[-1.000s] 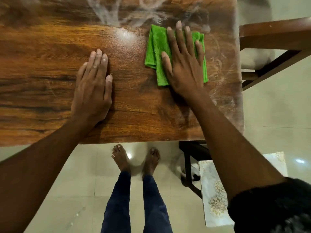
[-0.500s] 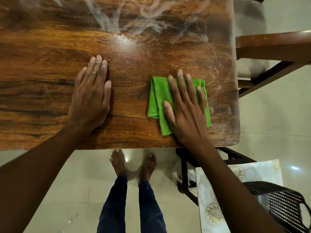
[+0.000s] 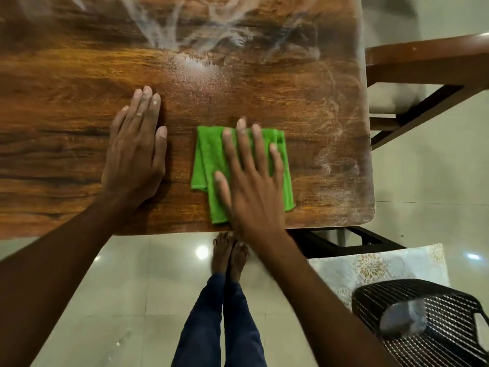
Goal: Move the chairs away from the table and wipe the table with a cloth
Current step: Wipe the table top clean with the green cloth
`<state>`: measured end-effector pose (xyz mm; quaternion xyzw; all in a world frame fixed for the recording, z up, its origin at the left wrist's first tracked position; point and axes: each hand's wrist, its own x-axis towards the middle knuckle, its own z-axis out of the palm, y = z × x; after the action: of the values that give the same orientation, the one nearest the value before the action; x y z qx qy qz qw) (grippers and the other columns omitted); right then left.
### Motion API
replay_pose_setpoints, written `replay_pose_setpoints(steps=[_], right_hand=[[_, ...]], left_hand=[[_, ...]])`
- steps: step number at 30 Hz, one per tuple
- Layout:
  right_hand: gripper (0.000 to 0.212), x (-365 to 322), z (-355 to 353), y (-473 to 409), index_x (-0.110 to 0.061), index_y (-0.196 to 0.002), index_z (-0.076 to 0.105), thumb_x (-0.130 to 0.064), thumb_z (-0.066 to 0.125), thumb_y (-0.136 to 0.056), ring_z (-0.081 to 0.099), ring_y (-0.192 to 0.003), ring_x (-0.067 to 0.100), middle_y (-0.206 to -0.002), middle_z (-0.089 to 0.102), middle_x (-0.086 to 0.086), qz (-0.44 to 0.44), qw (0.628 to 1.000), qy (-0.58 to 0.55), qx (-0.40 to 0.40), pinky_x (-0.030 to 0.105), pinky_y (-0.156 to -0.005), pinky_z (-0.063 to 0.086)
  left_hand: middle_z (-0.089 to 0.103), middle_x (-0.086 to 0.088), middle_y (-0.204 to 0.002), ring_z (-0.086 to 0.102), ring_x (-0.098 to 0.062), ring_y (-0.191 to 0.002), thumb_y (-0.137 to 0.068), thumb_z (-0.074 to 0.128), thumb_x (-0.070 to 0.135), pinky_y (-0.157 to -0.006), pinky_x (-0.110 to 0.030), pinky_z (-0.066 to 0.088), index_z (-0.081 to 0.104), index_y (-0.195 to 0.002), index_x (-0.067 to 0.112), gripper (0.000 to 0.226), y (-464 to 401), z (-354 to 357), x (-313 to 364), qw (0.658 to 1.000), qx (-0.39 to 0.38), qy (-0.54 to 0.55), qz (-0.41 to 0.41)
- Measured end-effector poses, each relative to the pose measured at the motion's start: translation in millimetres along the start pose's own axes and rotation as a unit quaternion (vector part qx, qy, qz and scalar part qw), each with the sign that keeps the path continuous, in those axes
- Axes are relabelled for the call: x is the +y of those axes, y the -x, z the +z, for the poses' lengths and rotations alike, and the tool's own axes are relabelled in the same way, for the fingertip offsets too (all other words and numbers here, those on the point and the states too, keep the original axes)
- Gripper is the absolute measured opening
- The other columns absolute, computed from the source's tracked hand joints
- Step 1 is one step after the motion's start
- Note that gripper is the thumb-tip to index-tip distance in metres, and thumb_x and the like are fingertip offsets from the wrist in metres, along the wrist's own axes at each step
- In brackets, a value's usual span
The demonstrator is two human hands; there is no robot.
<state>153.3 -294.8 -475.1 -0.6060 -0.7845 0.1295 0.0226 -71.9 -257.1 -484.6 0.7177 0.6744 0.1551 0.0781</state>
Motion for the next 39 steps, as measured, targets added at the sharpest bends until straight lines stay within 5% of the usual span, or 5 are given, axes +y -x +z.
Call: replay_pose_setpoints(steps=[6, 16, 22, 29, 39], right_hand=[[0.072, -58, 17, 36, -0.021, -0.171, 0.000, -0.052, 0.030, -0.113, -0.014, -0.165, 0.023, -0.178, -0.012, 0.004, -0.020, 0.999, -0.037, -0.017, 0.050, -0.133, 0.005], [0.067, 104, -19, 67, -0.022, -0.171, 0.007, -0.032, 0.031, -0.109, -0.003, -0.166, 0.018, -0.179, -0.003, -0.001, 0.110, 0.992, -0.010, 0.056, 0.055, -0.131, 0.015], [0.066, 126, -21, -18, -0.021, -0.171, 0.009, -0.044, 0.024, -0.110, -0.003, -0.166, 0.018, -0.179, 0.000, 0.002, 0.071, 0.993, -0.006, 0.089, 0.053, -0.132, 0.009], [0.063, 163, -44, -128, -0.024, -0.170, 0.016, -0.048, 0.022, -0.112, 0.004, -0.166, 0.018, -0.179, 0.008, 0.001, 0.000, 0.996, 0.027, 0.079, 0.048, -0.131, 0.011], [0.064, 146, -34, 36, -0.020, -0.170, 0.015, -0.038, 0.033, -0.111, 0.003, -0.166, 0.020, -0.179, 0.006, 0.000, 0.059, 0.997, 0.013, 0.057, 0.054, -0.130, 0.020]], left_hand=[[0.025, -0.014, -0.173, 0.016, -0.021, -0.163, -0.111, 0.030, 0.021, -0.132, -0.045, 0.016, 0.029, -0.164, 0.004, 0.056, 0, 1, -2, 1.000, 0.013, 0.012, 0.005], [0.013, -0.010, -0.177, 0.007, -0.020, -0.165, -0.109, 0.035, 0.043, -0.133, -0.044, 0.008, 0.018, -0.168, 0.009, 0.070, -1, -1, 42, 1.000, -0.012, 0.021, 0.001], [0.003, -0.007, -0.178, -0.002, -0.019, -0.165, -0.112, 0.023, 0.045, -0.134, -0.044, 0.007, 0.009, -0.169, 0.009, 0.069, -21, 48, 154, 0.998, -0.045, 0.013, 0.050], [0.004, -0.011, -0.178, -0.001, -0.020, -0.165, -0.114, 0.022, 0.035, -0.134, -0.044, 0.008, 0.009, -0.168, 0.006, 0.063, -26, 65, 162, 0.998, -0.051, -0.016, 0.039], [0.001, -0.012, -0.178, -0.002, -0.023, -0.165, -0.114, 0.016, 0.032, -0.133, -0.045, 0.011, 0.004, -0.169, 0.006, 0.062, -28, 67, 165, 0.997, -0.061, -0.039, 0.031]])
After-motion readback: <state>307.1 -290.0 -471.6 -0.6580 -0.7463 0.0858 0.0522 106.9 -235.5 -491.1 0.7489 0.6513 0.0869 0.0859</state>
